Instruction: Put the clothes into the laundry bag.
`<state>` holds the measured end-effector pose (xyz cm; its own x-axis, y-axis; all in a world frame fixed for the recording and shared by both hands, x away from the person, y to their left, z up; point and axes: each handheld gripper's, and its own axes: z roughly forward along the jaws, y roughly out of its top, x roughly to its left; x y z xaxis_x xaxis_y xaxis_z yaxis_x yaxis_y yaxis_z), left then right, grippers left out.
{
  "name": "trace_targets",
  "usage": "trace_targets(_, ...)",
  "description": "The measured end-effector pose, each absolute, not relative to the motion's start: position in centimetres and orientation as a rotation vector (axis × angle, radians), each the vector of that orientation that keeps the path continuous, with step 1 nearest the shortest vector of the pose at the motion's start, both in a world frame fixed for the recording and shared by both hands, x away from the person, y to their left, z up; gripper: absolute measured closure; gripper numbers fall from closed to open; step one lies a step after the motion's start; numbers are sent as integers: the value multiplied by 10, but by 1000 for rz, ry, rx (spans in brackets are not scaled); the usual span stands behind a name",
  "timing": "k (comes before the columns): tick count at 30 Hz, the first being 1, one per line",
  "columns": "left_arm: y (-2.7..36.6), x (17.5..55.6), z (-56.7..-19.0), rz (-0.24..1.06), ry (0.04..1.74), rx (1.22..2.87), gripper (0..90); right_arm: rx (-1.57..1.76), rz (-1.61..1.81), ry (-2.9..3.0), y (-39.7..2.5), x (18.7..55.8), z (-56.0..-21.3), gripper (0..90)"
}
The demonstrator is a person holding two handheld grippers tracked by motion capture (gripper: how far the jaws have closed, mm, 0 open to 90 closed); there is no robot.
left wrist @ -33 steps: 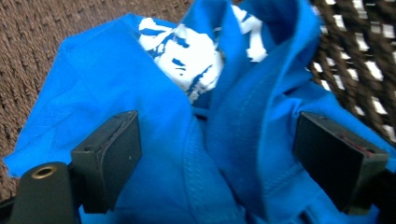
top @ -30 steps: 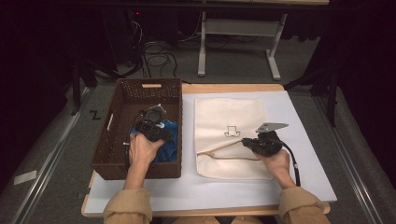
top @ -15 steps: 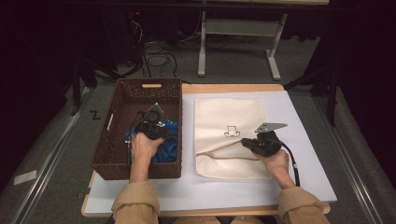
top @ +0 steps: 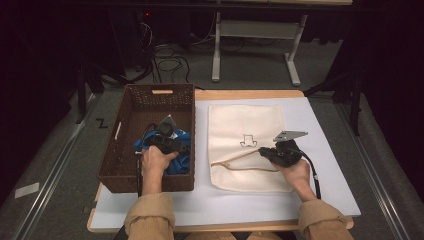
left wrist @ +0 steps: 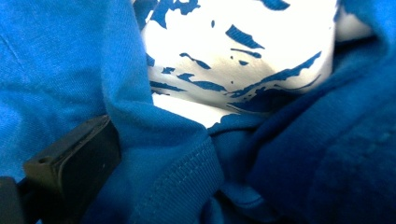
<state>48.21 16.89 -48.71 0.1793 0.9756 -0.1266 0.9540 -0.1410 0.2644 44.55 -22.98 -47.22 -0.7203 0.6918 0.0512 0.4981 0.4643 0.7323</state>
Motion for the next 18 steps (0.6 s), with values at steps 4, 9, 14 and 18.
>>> trace_targets(4,166,480,-489,152,1842,2177,0,1020,1092,2471,-228,446,-473,864)
trace_targets(9,165,480,-490,163,1844,2179,0,1024,1099,2473,-229,446,-473,862)
trace_targets(14,160,479,-488,168,1827,2228,8,1022,1096,2478,-227,447,-474,861)
trace_targets(18,159,478,-486,162,1786,2259,59,1025,1100,2481,-226,448,-474,861)
